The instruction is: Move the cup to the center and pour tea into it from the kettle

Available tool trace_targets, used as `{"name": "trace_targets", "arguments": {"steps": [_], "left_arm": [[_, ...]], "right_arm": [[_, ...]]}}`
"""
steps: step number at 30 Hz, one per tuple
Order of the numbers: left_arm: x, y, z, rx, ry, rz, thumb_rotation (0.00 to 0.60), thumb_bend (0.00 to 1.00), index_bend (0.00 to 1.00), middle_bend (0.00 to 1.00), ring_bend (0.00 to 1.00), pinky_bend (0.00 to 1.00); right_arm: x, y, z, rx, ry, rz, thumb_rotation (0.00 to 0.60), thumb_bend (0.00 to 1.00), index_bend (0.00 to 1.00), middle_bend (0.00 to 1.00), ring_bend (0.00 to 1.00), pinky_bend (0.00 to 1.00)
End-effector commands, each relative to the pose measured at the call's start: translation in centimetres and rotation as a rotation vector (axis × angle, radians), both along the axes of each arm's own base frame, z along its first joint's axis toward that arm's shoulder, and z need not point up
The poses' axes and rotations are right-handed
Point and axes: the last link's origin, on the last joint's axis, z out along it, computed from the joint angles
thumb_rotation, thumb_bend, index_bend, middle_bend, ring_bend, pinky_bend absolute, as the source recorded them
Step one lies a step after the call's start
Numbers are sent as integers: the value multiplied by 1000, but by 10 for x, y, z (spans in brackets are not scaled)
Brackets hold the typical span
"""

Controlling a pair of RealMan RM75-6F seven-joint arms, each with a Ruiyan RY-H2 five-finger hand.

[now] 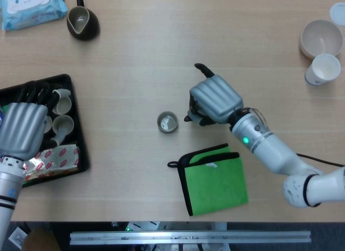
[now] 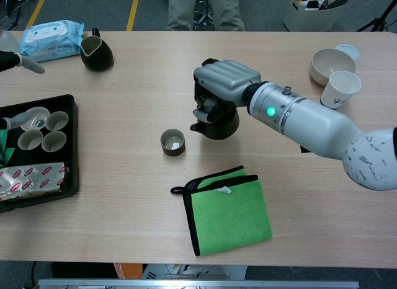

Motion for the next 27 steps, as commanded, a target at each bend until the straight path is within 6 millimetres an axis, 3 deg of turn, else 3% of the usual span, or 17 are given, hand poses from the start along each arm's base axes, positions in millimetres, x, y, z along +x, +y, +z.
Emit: {"name": "trace_targets", "arguments": {"steps": [1, 27], "left_arm": [[1, -2, 1, 1, -5, -4, 600, 282, 227, 195, 152, 118], [2, -11, 5, 12, -39, -16, 600, 282, 224, 187, 150, 119]], "right_arm": [[5, -2, -5, -4, 15, 8, 562, 410, 1000, 946, 908, 13], [36, -6, -19, -35, 140, 89, 566, 410, 1000, 946, 908, 13]]}}
